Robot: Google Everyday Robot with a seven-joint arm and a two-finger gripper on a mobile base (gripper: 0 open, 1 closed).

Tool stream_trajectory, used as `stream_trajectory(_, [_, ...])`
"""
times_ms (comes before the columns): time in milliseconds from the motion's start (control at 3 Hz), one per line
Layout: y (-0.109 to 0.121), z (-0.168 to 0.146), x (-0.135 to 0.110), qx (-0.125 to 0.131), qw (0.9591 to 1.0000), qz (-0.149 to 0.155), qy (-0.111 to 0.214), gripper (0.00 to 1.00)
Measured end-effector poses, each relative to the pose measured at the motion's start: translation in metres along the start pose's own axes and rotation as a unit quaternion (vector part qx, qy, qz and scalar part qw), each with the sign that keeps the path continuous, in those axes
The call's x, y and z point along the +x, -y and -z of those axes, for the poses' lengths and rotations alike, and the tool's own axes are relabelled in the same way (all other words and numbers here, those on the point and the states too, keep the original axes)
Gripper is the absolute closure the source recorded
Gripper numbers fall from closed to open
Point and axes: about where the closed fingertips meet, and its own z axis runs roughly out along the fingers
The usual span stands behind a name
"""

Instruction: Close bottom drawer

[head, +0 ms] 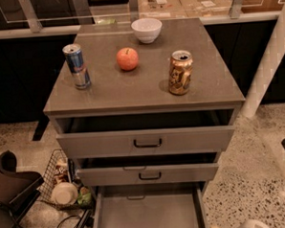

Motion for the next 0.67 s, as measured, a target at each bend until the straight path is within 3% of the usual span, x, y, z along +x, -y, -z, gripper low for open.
stream_trajectory(667, [-0.018,-0.067,-0.023,-0.011,0.9999,-0.003,0.001,0.0])
